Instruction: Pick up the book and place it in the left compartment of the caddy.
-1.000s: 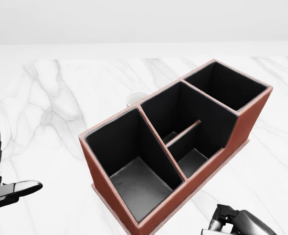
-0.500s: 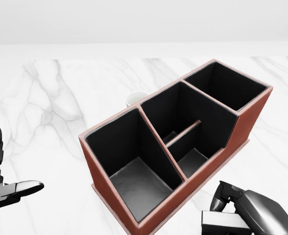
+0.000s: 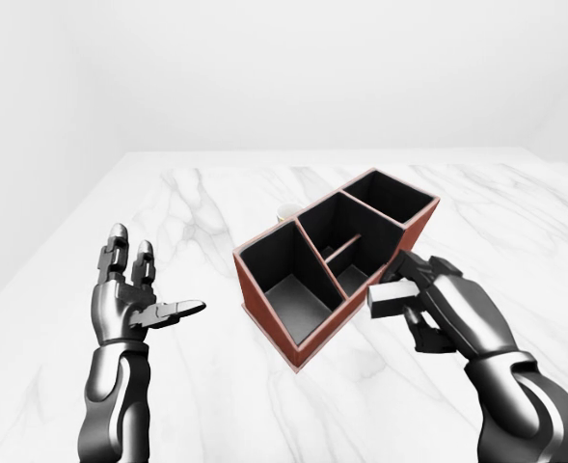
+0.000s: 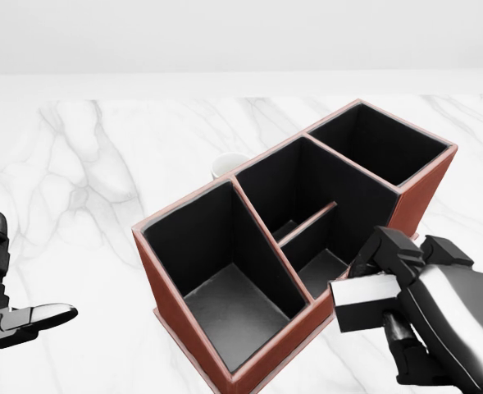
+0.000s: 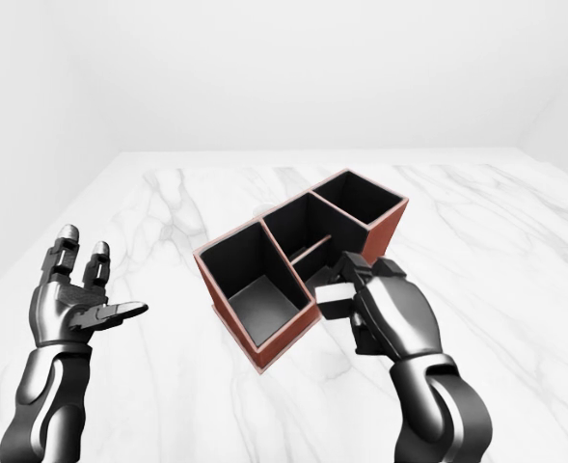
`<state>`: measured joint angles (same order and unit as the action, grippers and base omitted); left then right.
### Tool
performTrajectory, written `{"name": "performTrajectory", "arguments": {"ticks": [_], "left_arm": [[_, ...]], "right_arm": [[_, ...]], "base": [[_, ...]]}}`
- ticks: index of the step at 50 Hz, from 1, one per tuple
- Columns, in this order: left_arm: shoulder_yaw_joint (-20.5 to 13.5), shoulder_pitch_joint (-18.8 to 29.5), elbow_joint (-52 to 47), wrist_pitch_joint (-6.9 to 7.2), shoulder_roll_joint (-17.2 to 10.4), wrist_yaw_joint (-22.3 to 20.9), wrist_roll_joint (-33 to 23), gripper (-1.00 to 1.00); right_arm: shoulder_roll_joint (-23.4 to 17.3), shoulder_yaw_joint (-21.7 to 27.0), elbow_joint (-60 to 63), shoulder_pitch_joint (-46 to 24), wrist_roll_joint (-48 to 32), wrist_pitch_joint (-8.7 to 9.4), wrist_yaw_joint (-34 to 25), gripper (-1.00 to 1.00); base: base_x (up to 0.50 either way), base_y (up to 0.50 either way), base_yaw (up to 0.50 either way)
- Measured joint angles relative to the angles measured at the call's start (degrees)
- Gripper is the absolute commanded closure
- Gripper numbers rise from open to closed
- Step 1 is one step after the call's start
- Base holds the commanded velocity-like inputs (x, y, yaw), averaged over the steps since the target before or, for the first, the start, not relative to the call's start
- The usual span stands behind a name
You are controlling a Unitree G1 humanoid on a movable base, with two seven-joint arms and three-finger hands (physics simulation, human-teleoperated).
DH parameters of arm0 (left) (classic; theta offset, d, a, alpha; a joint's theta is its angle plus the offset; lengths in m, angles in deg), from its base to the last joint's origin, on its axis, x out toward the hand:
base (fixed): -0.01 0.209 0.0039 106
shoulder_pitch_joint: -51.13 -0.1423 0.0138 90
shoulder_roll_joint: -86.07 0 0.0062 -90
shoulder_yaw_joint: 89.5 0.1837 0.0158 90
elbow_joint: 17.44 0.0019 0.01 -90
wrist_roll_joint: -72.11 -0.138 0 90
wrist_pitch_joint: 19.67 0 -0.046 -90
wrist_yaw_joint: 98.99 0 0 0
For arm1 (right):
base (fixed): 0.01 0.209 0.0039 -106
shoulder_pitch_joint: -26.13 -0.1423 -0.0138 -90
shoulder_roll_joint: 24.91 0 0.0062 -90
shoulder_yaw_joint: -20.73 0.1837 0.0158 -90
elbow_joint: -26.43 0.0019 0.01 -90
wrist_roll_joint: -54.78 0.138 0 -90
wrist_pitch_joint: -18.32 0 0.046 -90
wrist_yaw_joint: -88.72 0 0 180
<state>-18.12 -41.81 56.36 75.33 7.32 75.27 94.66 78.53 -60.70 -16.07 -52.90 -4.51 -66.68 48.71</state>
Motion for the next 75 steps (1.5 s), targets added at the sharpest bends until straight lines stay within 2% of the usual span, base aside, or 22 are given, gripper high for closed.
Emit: {"name": "performTrajectory", "arguments": {"ticks": [8,19,32,52,62,68,75], "left_arm": [[0.03,-0.01,0.03,0.0,0.01,0.0,-0.02,-1.0],[-0.06,0.12,-0.71,0.0,-0.13,0.32,0.1,-1.0],[-0.24,0.38,-2.25,0.0,-0.22,0.87,0.16,-1.0],[-0.18,0.41,-2.78,0.0,-0.11,1.02,0.01,-1.0],[-0.14,0.4,-2.94,0.0,-0.1,1.1,-0.02,-1.0],[-0.14,0.38,-3.08,0.0,-0.09,1.14,-0.02,-1.0],[-0.17,0.44,-3.06,0.0,-0.1,1.18,-0.02,-1.0]], "right_arm": [[-0.09,-0.57,5.79,-3.48,-1.85,0.0,0.0,1.0],[1.99,2.32,9.77,-13.04,-3.47,0.0,0.0,1.0],[-0.5,2.82,11.25,-19.84,0.0,0.0,0.0,1.0],[-5.53,0.19,11.74,-25.4,6.8,0.0,0.0,1.0],[-5.05,0.97,11.79,-25.77,9.91,0.0,0.0,1.0],[-4.51,1.77,11.77,-25.25,13.35,0.0,0.0,1.0],[-6.38,1.96,11.76,-23.98,20.89,0.0,0.0,1.0]], "base": [[0.0,0.0,0.0],[0.0,0.0,0.0],[0.0,0.0,0.0],[0.0,0.0,0.0],[0.0,0.0,0.0],[0.0,0.0,0.0],[0.0,0.0,0.0]]}}
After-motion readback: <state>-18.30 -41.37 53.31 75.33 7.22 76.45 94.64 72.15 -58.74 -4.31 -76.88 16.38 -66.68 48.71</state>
